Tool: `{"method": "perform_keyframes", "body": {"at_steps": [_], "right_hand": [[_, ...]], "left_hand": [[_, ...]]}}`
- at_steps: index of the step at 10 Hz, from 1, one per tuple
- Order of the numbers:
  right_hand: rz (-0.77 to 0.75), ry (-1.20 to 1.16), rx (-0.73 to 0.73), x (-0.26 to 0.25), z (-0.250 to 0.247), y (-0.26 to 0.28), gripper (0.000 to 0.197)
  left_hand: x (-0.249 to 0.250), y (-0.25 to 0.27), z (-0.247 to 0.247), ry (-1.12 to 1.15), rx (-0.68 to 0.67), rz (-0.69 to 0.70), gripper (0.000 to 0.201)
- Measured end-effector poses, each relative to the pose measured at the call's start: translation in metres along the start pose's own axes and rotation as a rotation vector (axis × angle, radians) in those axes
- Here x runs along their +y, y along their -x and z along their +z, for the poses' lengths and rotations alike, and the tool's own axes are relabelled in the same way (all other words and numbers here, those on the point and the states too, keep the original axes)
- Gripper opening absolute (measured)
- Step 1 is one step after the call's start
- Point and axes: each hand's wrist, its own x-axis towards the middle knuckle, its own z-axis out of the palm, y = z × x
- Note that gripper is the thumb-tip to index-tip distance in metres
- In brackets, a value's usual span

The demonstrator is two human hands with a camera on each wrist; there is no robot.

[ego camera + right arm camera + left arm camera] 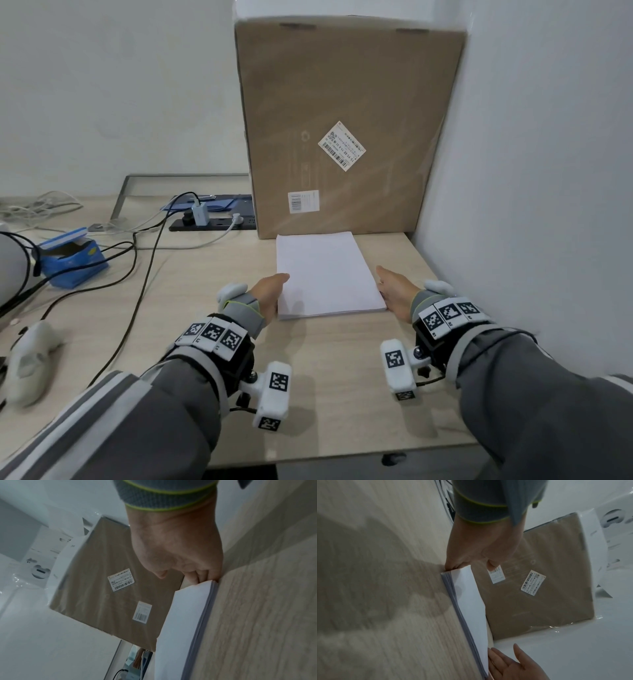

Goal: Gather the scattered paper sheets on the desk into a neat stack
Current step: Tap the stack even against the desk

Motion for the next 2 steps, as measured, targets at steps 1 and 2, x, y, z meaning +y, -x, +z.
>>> {"method": "perform_keyframes", "body": {"at_steps": [1, 2], "right_hand": [[-0.004, 0.043, 0.027, 0.016, -0.0053, -0.0377, 0.078], [0.004, 0.09, 0.129, 0.01, -0.0007, -0.0281, 0.071]], "left_hand": [[-0.0011, 0.0081, 0.0032, -0.002, 0.019, 0.008, 0.041], [0.0064, 0.0154, 0.004, -0.029, 0.084, 0.036, 0.043]]}}
